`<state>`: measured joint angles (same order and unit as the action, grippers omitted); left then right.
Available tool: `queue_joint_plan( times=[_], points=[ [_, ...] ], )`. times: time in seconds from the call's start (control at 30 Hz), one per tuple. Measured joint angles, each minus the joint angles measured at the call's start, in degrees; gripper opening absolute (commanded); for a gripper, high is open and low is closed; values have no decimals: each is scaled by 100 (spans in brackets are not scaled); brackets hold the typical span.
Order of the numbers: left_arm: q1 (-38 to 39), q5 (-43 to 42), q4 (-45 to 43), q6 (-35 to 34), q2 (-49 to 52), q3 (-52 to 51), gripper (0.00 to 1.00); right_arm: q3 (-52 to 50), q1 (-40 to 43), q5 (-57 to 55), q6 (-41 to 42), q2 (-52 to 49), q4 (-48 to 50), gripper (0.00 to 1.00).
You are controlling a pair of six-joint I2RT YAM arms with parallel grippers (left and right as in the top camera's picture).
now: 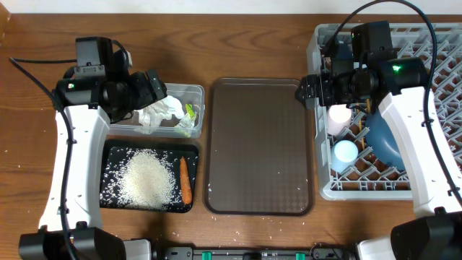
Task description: Sort waste into correct bins and load items into the dishwasher rack
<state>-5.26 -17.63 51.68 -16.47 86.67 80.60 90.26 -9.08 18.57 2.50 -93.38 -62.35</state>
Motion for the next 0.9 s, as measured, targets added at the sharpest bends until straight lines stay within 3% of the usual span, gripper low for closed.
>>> queue_joint_plan(
  times=[0.9],
  points=[
    [0, 0, 0, 0, 0, 0, 95, 0, 0, -109, -4, 0, 4, 99]
  ],
)
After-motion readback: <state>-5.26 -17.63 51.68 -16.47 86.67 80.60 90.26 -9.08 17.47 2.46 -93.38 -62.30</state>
